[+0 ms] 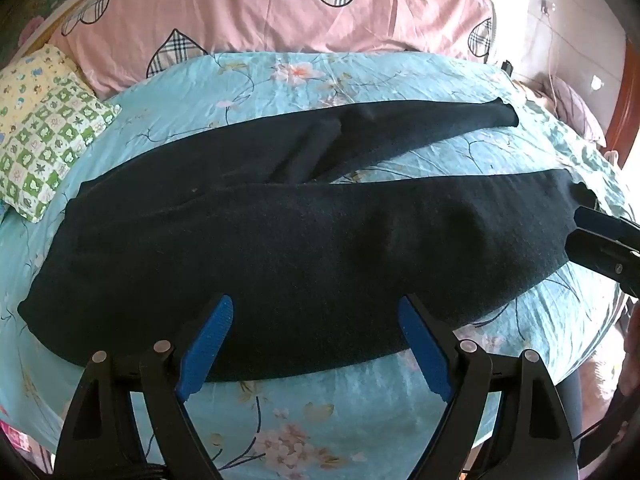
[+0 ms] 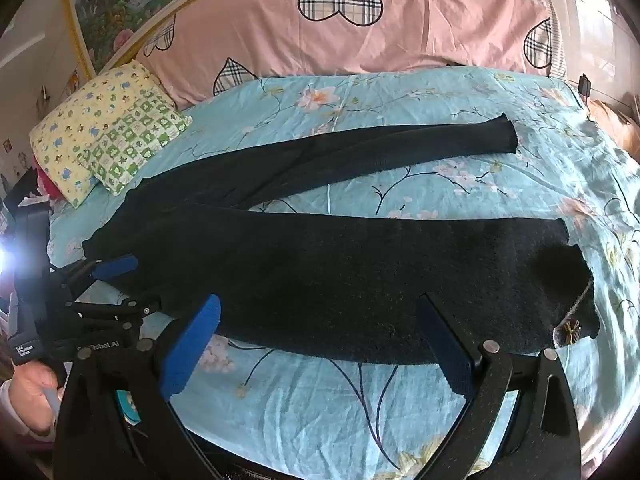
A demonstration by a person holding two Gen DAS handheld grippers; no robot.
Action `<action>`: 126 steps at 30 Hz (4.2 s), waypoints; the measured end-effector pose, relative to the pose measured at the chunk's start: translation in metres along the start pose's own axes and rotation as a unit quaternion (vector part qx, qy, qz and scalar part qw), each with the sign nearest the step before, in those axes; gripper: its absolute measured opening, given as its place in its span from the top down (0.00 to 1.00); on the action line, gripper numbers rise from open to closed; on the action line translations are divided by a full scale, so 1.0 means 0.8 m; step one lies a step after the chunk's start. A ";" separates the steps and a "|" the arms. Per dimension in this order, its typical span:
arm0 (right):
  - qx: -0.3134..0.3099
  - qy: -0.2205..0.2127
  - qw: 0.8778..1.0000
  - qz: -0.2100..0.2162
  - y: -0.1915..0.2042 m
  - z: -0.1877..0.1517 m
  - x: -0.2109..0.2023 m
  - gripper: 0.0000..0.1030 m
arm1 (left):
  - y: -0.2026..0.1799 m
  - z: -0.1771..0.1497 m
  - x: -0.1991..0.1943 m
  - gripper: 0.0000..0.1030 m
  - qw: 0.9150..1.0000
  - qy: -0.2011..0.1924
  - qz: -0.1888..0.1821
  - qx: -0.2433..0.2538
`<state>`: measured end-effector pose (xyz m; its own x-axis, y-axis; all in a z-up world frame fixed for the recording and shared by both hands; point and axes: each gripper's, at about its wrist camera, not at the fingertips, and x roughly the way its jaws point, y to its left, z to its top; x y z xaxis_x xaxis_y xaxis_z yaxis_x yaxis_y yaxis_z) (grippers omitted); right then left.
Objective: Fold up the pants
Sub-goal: 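Move both grippers over the black pants toward the leg cuffs, then close the left gripper on one leg cuff while the right gripper grasps the other cuff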
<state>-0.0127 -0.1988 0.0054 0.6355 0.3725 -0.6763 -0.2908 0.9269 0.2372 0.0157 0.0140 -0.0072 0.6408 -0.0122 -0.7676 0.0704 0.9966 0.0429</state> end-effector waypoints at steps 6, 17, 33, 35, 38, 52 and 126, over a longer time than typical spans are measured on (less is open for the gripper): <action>0.000 0.001 1.000 0.002 -0.001 0.001 0.002 0.05 | 0.002 0.002 0.000 0.17 1.000 0.003 -0.001 0.000; -0.002 0.001 1.000 0.001 0.000 0.002 0.002 0.04 | 0.001 0.003 0.002 0.17 1.000 0.007 -0.001 0.005; 0.005 0.006 1.000 0.006 -0.002 0.011 0.001 0.04 | 0.008 0.015 0.006 0.17 1.000 0.012 -0.014 0.008; 0.010 0.007 1.000 0.010 -0.005 0.013 0.000 0.04 | 0.009 0.018 0.006 0.17 1.000 0.012 -0.015 0.009; 0.002 -0.014 1.000 0.007 -0.019 0.016 0.000 0.05 | 0.011 0.023 0.009 0.17 1.000 0.012 -0.020 0.010; 0.015 -0.050 0.998 0.021 -0.051 0.043 0.003 0.05 | 0.010 0.062 0.027 0.17 0.999 0.007 -0.034 0.022; 0.068 0.001 0.996 0.055 -0.273 0.206 0.065 0.97 | -0.036 0.257 0.147 0.95 0.947 0.109 -0.249 0.173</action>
<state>0.2020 -0.3742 0.0333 0.6029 0.4725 -0.6428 -0.2596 0.8781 0.4019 0.2466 -0.0332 0.0327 0.2927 -0.4190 -0.8595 0.5929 0.7847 -0.1807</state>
